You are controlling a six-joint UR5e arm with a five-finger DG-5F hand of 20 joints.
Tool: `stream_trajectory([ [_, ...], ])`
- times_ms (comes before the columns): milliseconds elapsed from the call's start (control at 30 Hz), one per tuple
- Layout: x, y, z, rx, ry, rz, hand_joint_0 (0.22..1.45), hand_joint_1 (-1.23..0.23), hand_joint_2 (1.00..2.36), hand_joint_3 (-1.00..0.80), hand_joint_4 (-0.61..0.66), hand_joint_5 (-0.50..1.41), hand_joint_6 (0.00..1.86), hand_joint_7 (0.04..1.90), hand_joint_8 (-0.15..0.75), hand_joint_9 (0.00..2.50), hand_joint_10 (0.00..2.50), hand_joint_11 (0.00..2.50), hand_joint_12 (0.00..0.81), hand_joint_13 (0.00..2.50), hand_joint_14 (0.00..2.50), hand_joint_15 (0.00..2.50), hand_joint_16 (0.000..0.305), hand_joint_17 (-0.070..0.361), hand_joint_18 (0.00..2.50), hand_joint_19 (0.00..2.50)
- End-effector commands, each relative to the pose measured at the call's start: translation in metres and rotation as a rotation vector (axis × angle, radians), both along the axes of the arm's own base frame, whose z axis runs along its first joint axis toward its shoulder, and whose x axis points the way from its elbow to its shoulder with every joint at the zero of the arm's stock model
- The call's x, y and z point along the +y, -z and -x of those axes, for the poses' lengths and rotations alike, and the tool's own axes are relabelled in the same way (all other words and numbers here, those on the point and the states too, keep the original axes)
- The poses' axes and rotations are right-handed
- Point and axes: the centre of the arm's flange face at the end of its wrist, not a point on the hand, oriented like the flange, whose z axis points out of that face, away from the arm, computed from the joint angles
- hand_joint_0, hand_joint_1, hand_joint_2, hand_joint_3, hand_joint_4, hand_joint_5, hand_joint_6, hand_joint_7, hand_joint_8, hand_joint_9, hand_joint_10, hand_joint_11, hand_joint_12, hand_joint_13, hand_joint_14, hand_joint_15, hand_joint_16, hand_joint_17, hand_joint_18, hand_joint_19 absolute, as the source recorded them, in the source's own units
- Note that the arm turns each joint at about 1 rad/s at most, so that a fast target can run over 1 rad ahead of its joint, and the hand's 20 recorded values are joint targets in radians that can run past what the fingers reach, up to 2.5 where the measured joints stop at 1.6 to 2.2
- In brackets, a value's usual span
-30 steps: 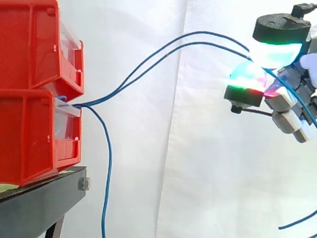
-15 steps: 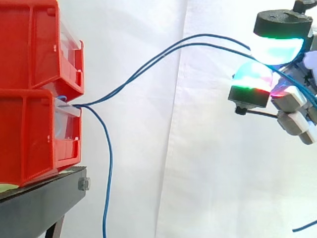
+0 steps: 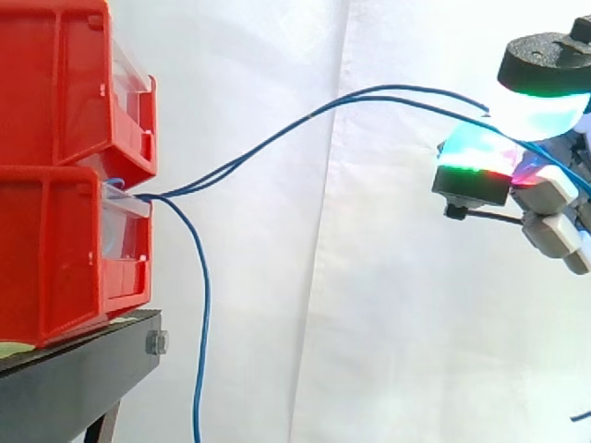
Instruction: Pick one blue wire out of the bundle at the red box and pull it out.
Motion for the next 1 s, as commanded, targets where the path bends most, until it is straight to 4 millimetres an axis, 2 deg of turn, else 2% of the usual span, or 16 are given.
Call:
stream_trajectory([
  [0,-0.0002,-0.0001,-0.0002,0.000,0.000,-0.001,0.60,-0.85,1.00,-0.50,0.15,-0.11,0.94,1.01,0.341,1.13,0.01,0.77,0.404,1.09,0.02,0.67,0.046,0.104,1.03,0.62],
  [200,-0.0004,0.0009,0.0008,0.008,0.000,0.001,0.55,-0.65,1.00,-0.50,0.16,-0.10,0.92,1.06,0.349,1.15,0.01,0.74,0.416,1.09,0.02,0.67,0.048,0.108,1.02,0.64],
  [333,-0.0004,0.0009,0.0008,0.008,0.000,0.001,0.54,-0.62,1.00,-0.50,0.16,-0.10,0.92,1.07,0.359,1.16,0.01,0.74,0.419,1.09,0.02,0.67,0.049,0.111,1.02,0.65],
  [400,-0.0005,-0.0001,0.0011,0.006,0.000,0.000,0.54,-0.67,1.00,-0.50,0.17,-0.11,0.92,1.07,0.363,1.16,0.01,0.74,0.421,1.09,0.02,0.66,0.049,0.111,1.02,0.64],
  [533,-0.0005,0.0012,0.0014,0.012,0.000,0.002,0.64,-0.85,1.00,-0.50,0.13,-0.11,0.93,1.09,0.345,1.13,0.01,0.76,0.408,1.09,0.02,0.67,0.046,0.104,1.02,0.62],
  [667,-0.0007,0.0014,0.0019,0.017,0.000,0.003,0.63,-0.86,1.00,-0.50,0.14,-0.12,0.93,1.04,0.335,1.12,0.01,0.77,0.401,1.09,0.02,0.67,0.046,0.103,1.02,0.62],
  [833,-0.0007,0.0016,0.0022,0.019,0.001,0.002,0.57,-0.68,1.00,-0.50,0.16,-0.11,0.93,1.02,0.346,1.13,0.01,0.75,0.406,1.09,0.02,0.66,0.047,0.106,1.02,0.65],
  [967,-0.0019,0.0007,0.0030,0.020,0.003,0.001,0.55,-0.61,1.00,-0.50,0.16,-0.11,0.92,1.04,0.349,1.14,0.01,0.74,0.416,1.09,0.02,0.67,0.049,0.110,1.01,0.65],
])
